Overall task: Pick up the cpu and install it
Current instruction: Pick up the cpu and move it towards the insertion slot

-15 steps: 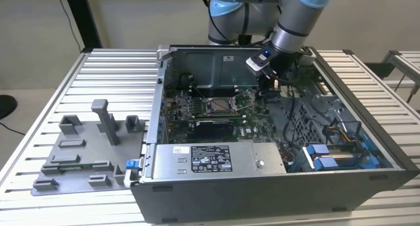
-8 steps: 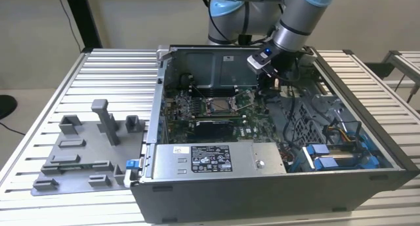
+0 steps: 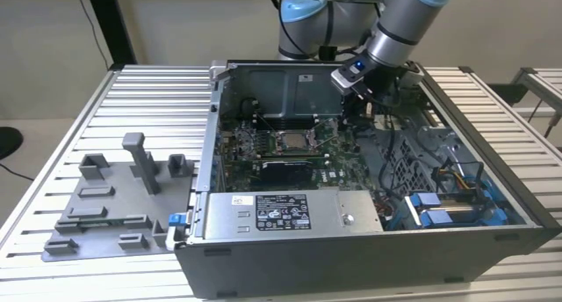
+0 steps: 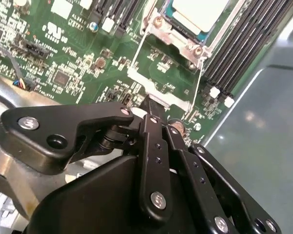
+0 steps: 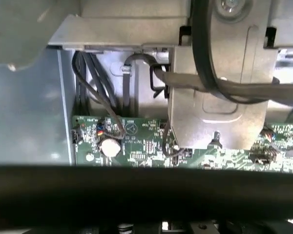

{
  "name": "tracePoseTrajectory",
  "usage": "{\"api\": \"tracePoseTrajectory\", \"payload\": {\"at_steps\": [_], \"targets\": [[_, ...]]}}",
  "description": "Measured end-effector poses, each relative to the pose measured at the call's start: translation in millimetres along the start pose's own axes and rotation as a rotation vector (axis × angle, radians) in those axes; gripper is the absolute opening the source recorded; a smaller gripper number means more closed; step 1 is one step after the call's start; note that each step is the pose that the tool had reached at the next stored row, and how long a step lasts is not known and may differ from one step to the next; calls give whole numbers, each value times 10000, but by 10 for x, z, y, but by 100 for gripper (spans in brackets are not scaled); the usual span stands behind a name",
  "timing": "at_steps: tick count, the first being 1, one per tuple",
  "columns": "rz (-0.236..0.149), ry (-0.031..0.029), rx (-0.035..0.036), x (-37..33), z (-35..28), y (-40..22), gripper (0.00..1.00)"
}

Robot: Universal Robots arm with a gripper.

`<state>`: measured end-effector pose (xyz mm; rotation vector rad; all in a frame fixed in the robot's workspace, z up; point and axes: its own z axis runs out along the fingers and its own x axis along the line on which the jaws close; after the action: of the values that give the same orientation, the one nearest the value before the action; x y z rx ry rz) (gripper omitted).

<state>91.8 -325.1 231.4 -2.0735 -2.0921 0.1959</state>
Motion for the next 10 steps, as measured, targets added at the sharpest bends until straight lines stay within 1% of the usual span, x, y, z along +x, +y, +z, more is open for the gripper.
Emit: {"api": "tracePoseTrajectory", "payload": {"at_steps": [2, 4, 6, 10], "targets": [[6, -1, 136, -1, -7, -2, 0], [11, 2, 242, -3, -17, -4, 0], [13, 5, 334, -5, -28, -7, 0], [22, 10, 480, -12, -53, -26, 0]]}}
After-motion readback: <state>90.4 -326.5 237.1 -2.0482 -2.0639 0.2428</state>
